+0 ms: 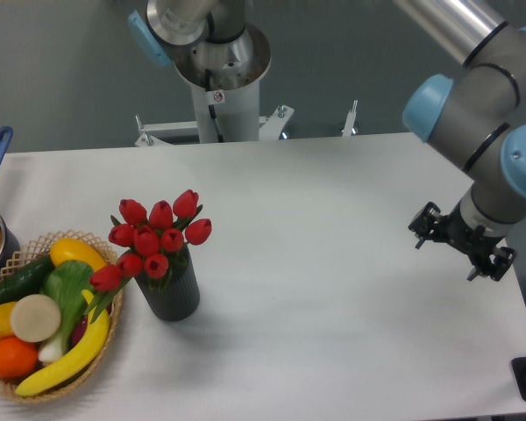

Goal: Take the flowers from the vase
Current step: 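Move the open gripper toward the red tulips in the black vase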

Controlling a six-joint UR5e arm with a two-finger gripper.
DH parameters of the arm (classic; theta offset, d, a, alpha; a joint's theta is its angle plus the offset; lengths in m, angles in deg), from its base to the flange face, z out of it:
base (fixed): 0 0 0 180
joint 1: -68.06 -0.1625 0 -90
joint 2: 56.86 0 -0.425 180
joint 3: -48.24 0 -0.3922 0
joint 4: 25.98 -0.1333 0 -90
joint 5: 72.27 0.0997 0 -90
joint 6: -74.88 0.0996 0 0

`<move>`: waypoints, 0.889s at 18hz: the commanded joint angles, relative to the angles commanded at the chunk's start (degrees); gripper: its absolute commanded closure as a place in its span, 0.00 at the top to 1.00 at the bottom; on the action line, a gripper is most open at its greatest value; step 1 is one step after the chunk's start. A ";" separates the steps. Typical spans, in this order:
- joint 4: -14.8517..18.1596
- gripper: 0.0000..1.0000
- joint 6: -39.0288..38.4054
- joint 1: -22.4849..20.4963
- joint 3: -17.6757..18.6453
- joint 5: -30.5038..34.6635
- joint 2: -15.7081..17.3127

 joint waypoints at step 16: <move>-19.22 1.00 -0.44 -0.26 20.46 -4.38 7.90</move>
